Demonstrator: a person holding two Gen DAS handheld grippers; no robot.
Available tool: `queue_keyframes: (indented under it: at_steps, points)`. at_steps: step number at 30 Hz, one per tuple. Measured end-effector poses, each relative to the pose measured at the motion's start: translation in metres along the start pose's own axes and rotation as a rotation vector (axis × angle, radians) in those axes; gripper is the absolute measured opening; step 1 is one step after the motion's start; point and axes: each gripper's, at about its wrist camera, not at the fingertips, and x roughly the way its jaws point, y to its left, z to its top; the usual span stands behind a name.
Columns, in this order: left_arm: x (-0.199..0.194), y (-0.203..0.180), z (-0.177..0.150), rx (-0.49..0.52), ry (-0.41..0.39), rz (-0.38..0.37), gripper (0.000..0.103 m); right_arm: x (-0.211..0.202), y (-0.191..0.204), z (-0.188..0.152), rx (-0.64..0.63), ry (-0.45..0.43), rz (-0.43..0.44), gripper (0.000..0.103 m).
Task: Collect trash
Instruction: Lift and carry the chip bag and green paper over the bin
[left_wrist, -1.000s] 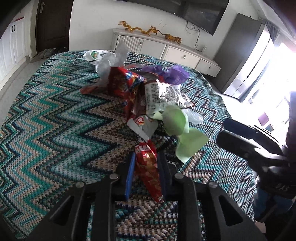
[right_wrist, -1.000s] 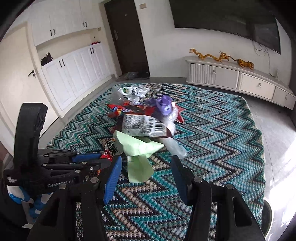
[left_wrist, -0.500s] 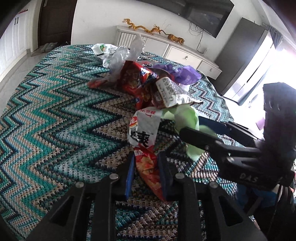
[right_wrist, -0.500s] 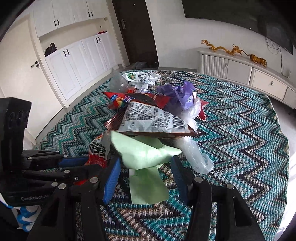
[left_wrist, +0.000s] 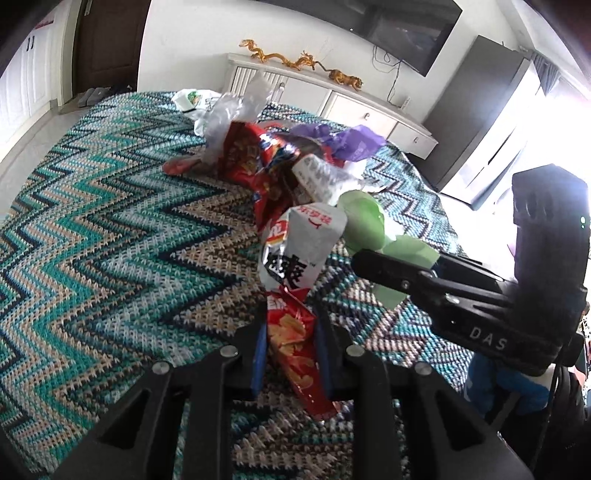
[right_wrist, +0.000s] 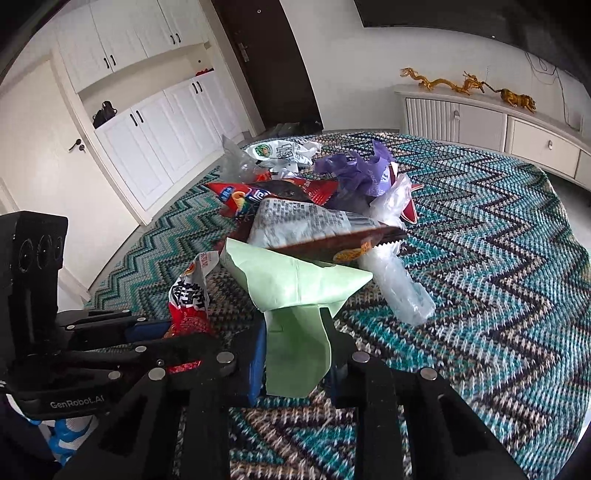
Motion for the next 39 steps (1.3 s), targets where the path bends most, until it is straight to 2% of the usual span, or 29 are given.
queue_keyframes:
  at_steps: [11,25,32,39]
  points:
    - [-0.046,-0.019,-0.013,0.025,-0.074,-0.01,0.021,-0.068,0.019,-0.024,0.025,-0.085,-0.021,0.024]
    - [-0.099,-0.075,-0.029,0.123,-0.161,-0.074,0.021,-0.186,0.028,-0.069,0.064,-0.261,-0.143,0.024]
    - [-0.114,-0.118,-0.03,0.195,-0.175,-0.111,0.021,-0.232,0.012,-0.095,0.117,-0.336,-0.204,0.024]
    - [-0.097,-0.189,-0.01,0.321,-0.142,-0.147,0.021,-0.268,-0.022,-0.11,0.18,-0.391,-0.285,0.024]
